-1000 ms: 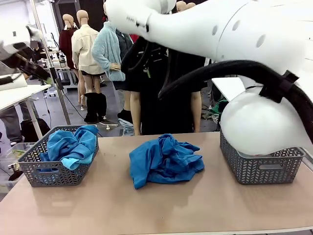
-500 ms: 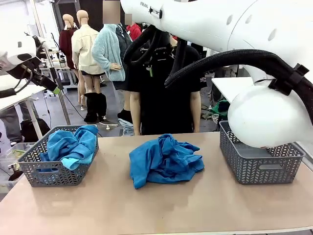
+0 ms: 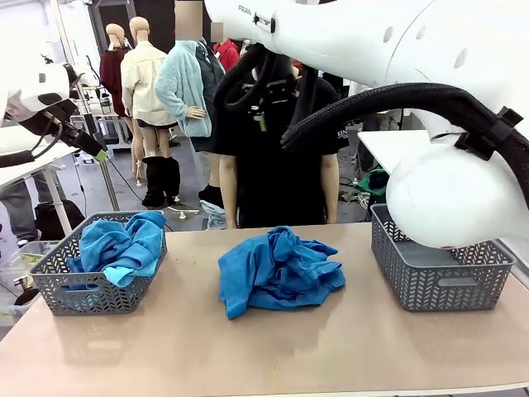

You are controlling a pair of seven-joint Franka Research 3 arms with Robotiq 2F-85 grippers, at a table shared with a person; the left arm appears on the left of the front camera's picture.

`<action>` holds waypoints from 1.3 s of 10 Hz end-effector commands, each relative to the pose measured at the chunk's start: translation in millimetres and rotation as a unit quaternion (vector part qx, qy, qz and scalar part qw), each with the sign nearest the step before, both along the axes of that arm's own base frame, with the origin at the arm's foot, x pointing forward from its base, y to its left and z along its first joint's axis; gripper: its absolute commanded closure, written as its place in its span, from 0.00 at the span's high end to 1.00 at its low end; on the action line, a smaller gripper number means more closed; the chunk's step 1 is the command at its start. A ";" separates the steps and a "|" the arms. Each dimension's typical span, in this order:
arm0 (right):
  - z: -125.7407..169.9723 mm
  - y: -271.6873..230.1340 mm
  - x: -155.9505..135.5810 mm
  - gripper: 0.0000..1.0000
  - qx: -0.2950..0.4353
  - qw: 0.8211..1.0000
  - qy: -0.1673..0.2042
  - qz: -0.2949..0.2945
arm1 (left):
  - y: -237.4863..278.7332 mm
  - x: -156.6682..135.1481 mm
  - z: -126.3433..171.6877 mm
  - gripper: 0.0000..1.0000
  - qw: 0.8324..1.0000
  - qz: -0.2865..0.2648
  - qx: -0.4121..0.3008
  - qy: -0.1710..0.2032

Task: Sort the tops and bottoms.
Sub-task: Lift clothes from the center of the table with your left hand.

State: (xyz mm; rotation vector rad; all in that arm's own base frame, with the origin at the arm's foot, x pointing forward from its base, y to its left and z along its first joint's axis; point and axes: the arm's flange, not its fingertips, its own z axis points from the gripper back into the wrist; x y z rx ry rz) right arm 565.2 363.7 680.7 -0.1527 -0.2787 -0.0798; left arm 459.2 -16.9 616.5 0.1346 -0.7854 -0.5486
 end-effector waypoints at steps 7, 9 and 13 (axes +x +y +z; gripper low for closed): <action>-164.2 -328.7 -167.5 1.00 0.037 0.983 0.085 -0.155 | -115.2 18.8 -45.7 1.00 0.985 -0.148 0.076 0.052; -209.8 -347.0 -208.2 1.00 0.066 0.973 0.095 -0.198 | -156.8 8.4 -66.2 1.00 0.976 -0.192 0.085 0.049; -13.3 -278.9 -9.4 1.00 0.036 0.976 0.114 -0.183 | -162.5 5.3 -69.7 1.00 0.981 -0.169 0.081 0.056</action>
